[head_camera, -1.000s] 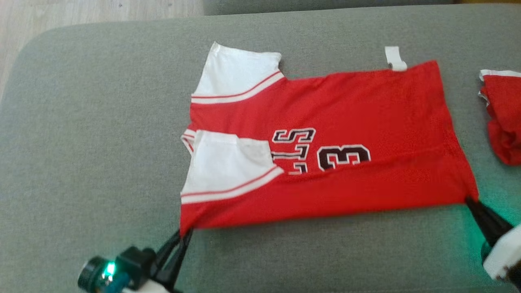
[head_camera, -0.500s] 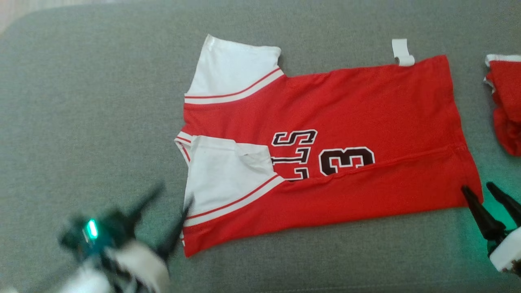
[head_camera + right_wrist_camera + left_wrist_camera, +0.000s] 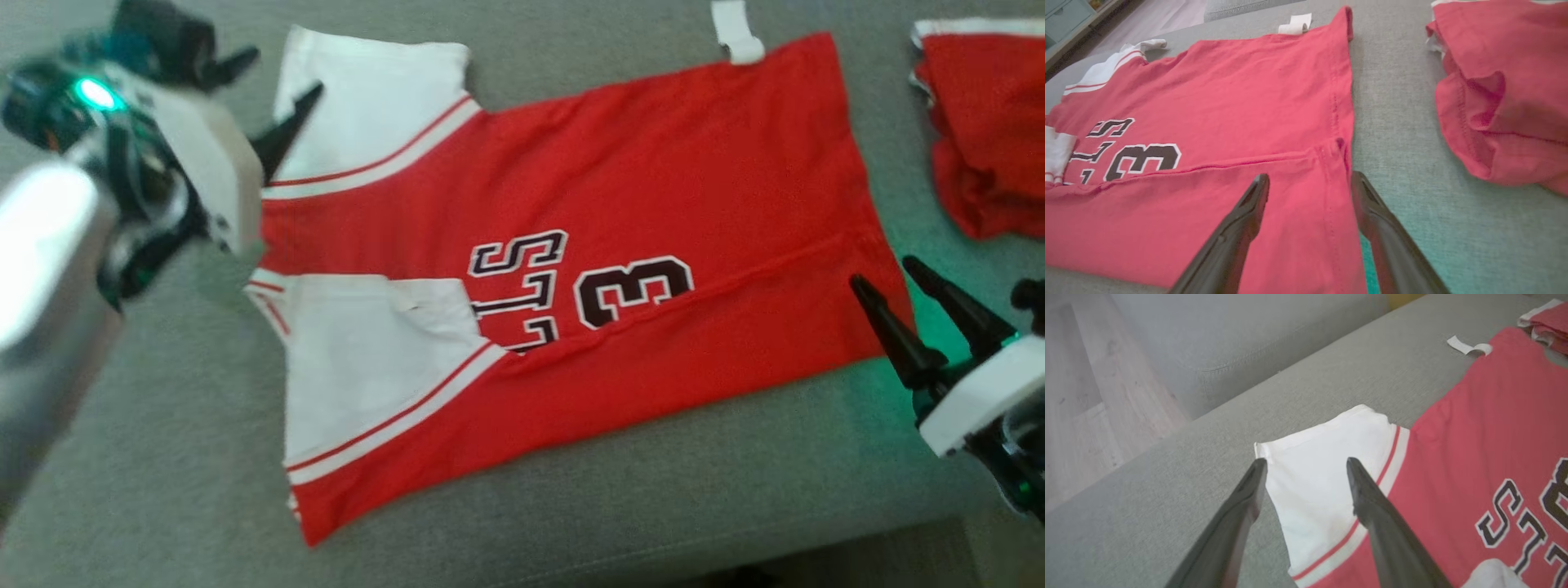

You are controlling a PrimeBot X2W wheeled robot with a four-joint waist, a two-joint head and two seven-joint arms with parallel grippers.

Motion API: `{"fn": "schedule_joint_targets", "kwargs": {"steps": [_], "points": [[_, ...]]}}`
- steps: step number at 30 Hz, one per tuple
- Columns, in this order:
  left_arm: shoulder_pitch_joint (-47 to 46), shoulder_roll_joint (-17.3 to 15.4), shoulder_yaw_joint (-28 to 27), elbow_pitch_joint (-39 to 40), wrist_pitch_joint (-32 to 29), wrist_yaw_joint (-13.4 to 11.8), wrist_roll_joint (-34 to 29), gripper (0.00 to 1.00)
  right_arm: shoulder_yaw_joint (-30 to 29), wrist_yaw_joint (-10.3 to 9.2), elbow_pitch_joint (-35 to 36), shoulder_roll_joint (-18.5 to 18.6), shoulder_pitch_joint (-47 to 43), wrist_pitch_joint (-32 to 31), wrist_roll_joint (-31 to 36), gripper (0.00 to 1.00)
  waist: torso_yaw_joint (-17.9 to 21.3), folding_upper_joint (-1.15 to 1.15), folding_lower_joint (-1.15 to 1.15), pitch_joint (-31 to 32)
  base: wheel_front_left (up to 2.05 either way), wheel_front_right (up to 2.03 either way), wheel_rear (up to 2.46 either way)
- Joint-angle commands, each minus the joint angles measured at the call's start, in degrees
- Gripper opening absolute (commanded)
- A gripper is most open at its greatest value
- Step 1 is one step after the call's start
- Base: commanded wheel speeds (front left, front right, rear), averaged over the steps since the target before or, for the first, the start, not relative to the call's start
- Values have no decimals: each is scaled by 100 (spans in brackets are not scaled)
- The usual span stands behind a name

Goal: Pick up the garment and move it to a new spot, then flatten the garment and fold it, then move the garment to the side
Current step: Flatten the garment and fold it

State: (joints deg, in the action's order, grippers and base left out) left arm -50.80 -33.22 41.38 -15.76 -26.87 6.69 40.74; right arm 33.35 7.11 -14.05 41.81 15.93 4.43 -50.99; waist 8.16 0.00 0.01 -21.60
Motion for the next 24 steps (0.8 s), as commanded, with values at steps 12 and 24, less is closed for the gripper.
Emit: {"fn": "schedule_joint_targets", "kwargs": {"steps": [12,24], "points": [[-1556,-328,-50,-1663,-988,72,246,100,130,37,95,-86,308,-12,164,100,913,0,-1,-765,0,0,0],[-1737,-470,113,-2201,-1020,79,446,78,205,37,41,-117,394,39,-126,100,1078,0,-1,-909,0,0,0]]}}
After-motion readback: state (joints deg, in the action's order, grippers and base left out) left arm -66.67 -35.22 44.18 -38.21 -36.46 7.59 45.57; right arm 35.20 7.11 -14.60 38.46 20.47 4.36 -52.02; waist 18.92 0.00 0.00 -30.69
